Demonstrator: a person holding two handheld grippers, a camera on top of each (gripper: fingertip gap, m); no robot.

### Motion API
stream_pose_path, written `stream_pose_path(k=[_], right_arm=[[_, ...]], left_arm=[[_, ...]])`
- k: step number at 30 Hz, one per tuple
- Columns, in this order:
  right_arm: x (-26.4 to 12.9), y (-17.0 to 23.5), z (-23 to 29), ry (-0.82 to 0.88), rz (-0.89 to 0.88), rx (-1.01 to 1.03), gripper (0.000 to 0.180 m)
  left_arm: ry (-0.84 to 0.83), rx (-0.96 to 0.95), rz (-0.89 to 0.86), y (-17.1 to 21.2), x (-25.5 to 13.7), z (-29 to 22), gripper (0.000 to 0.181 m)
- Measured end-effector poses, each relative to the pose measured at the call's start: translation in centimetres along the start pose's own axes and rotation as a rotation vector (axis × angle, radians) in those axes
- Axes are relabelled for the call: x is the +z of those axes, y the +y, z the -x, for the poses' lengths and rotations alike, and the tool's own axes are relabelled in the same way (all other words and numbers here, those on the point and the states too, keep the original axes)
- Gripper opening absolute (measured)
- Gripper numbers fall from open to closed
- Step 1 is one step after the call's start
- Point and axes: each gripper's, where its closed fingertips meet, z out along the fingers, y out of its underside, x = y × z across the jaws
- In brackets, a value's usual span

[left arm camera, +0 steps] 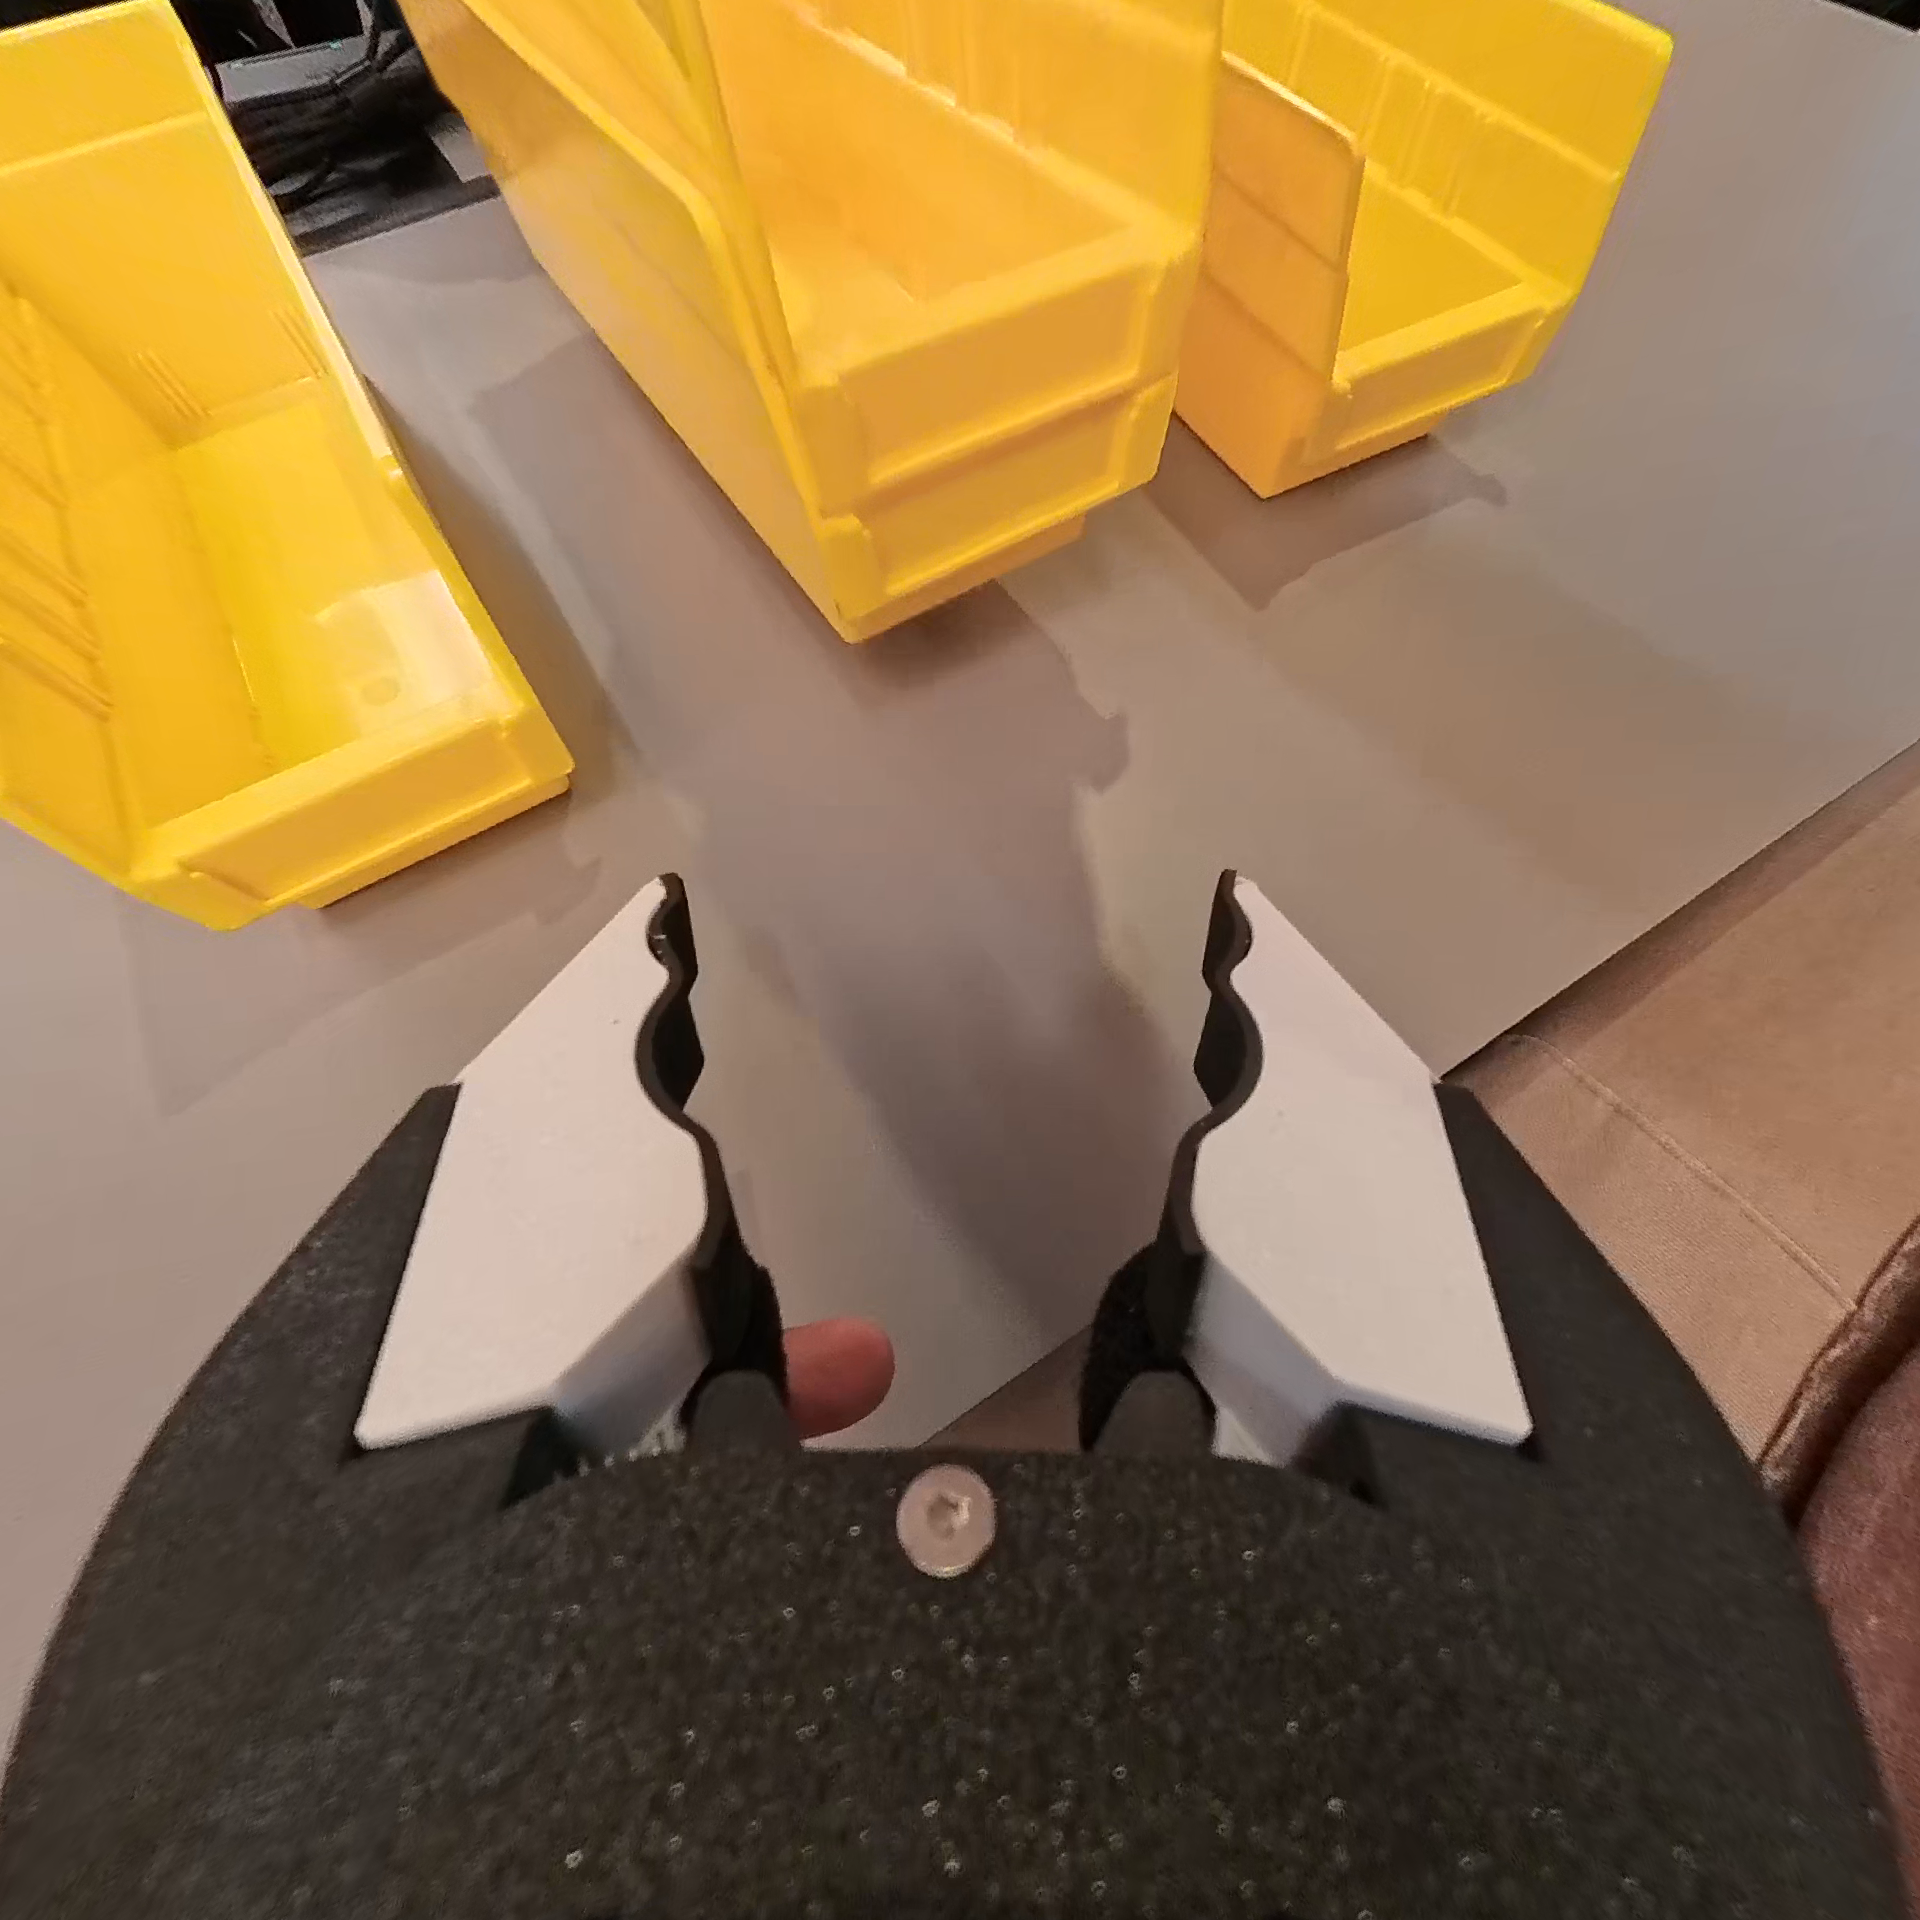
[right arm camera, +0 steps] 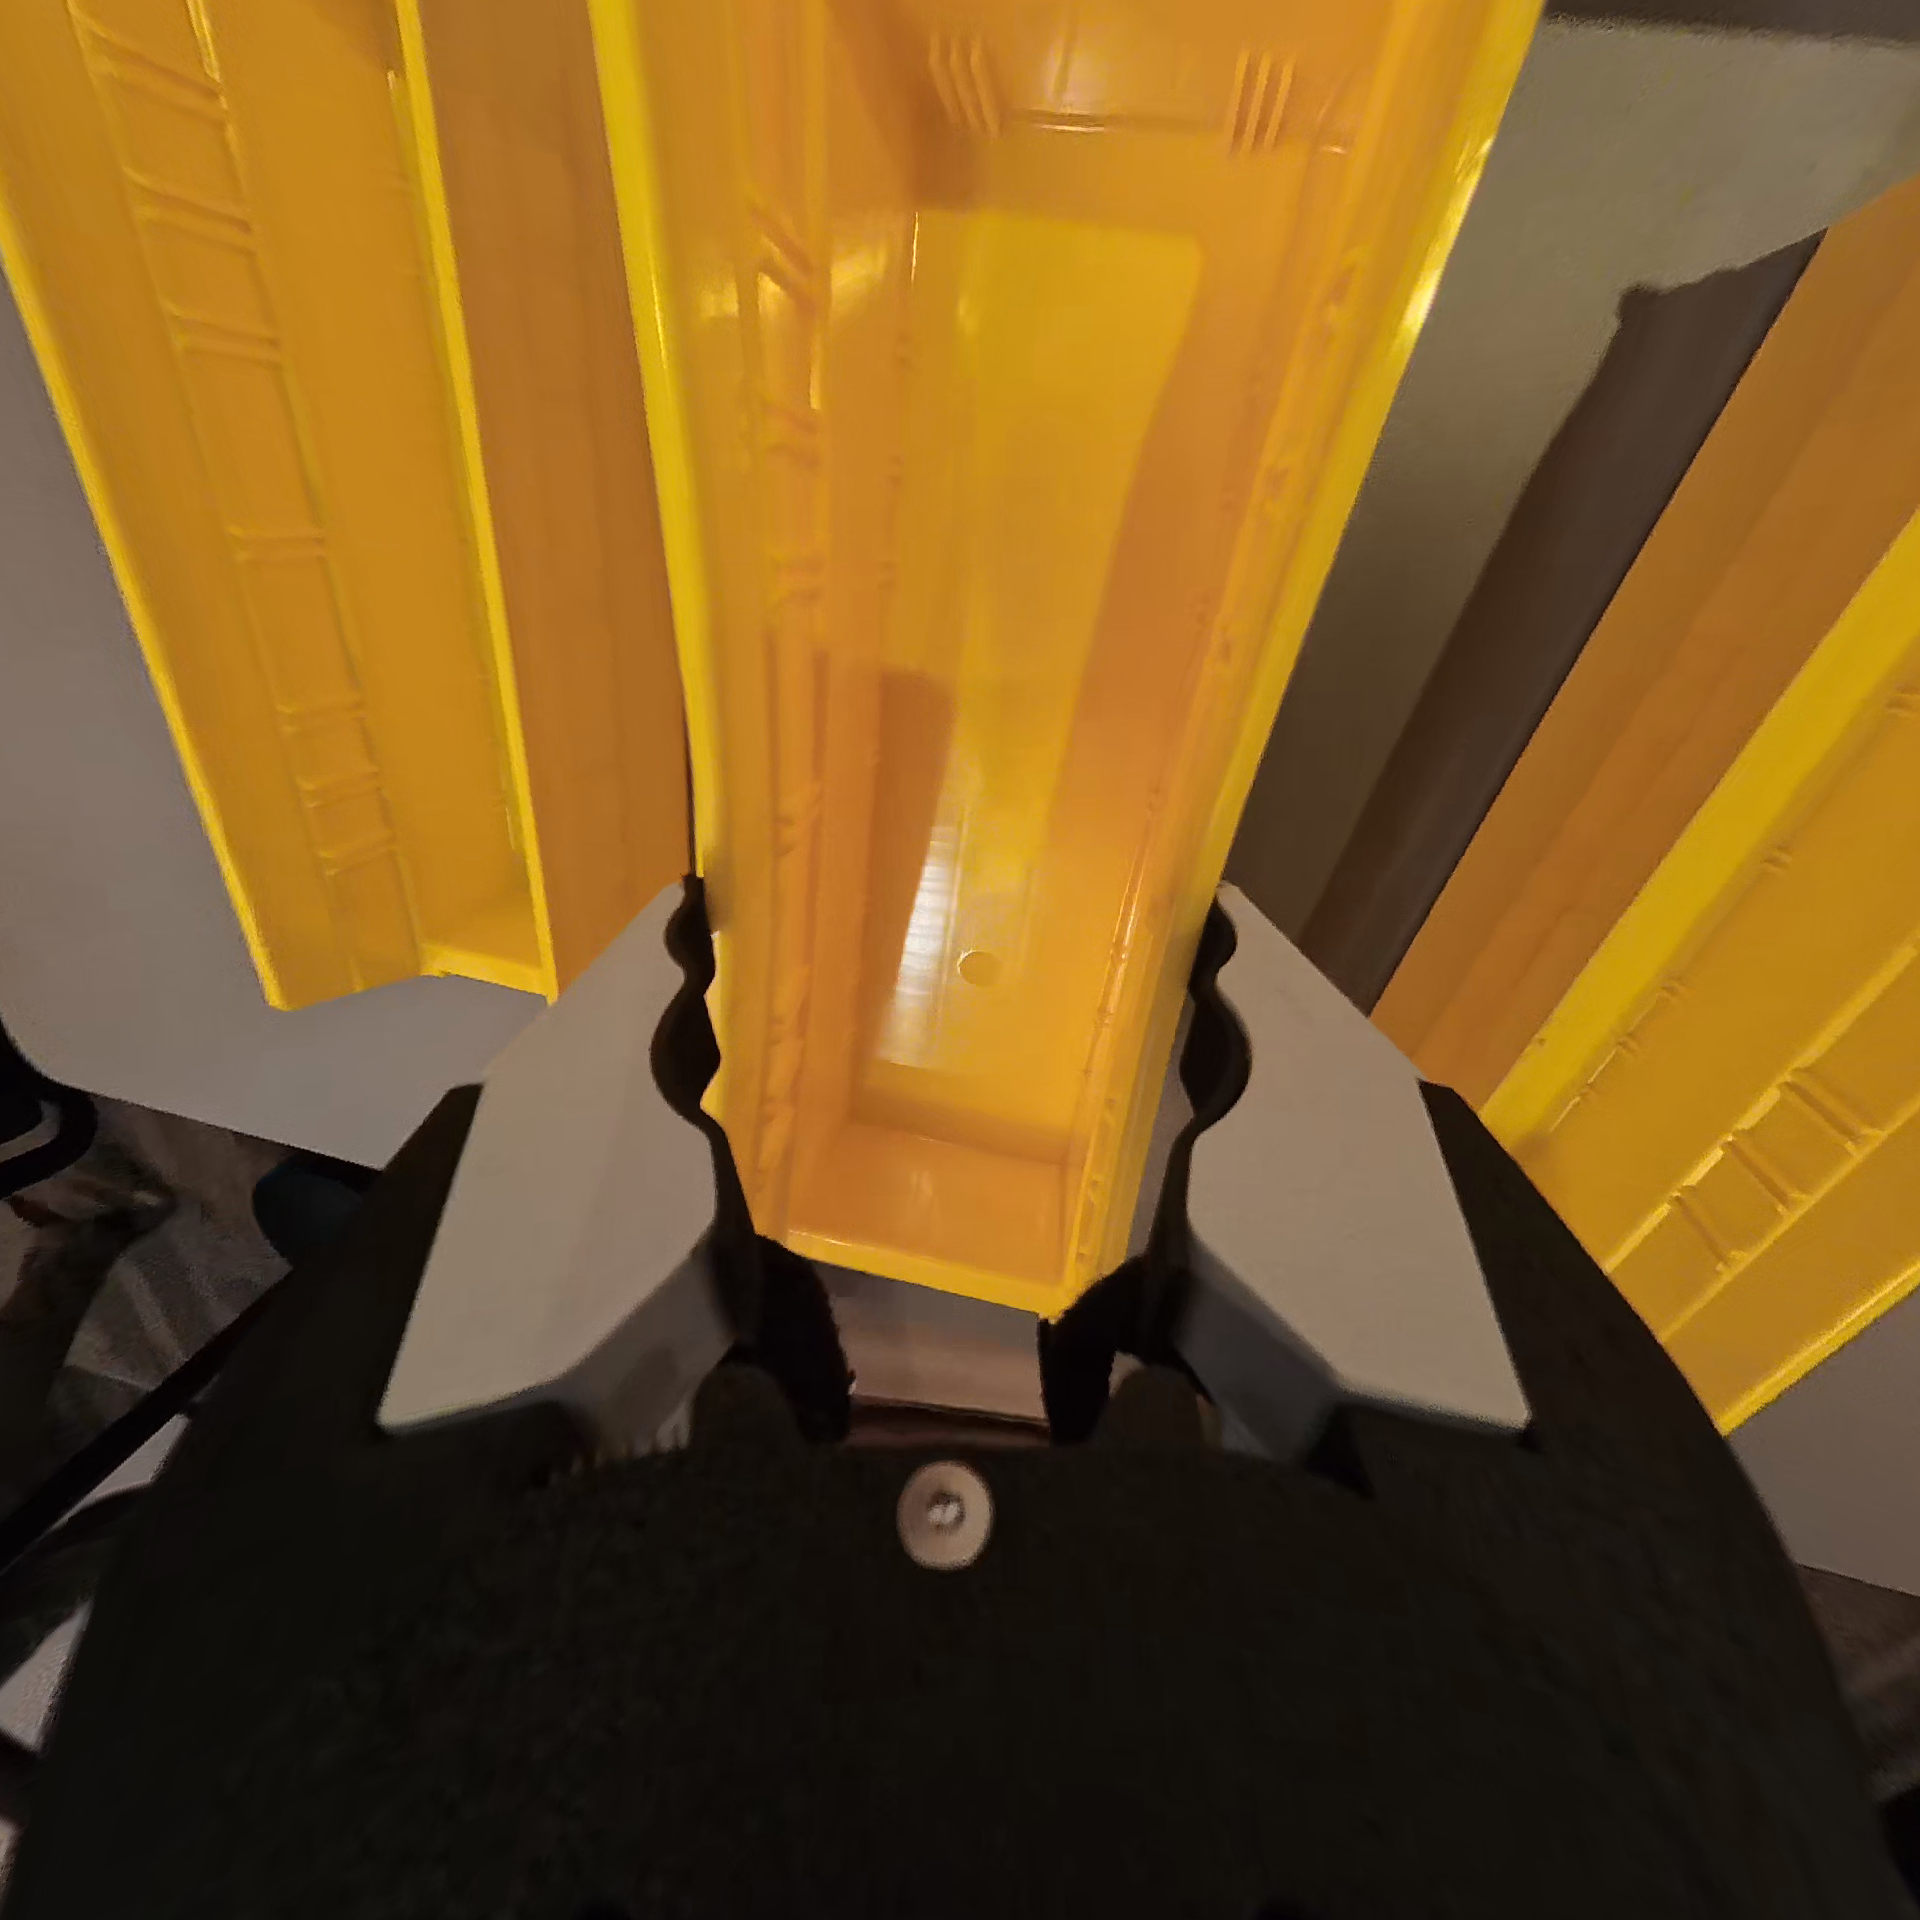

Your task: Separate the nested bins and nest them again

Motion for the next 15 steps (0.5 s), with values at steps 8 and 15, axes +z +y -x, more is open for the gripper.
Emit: stream_pose_path(k=[8, 15], right_arm=[[-3.0, -0.4, -0.6, 0.012, -0.055, 0.016, 0.093], [0.8, 1.4, -0.9, -0.033, 0.015, 0.047, 0.093]], left_arm=[[0.010, 0.000, 0.010, 0.1, 0.4, -0.3, 0.097], [-0.003, -0.001, 0.006, 0.2, 0.1, 0.0, 0.096]])
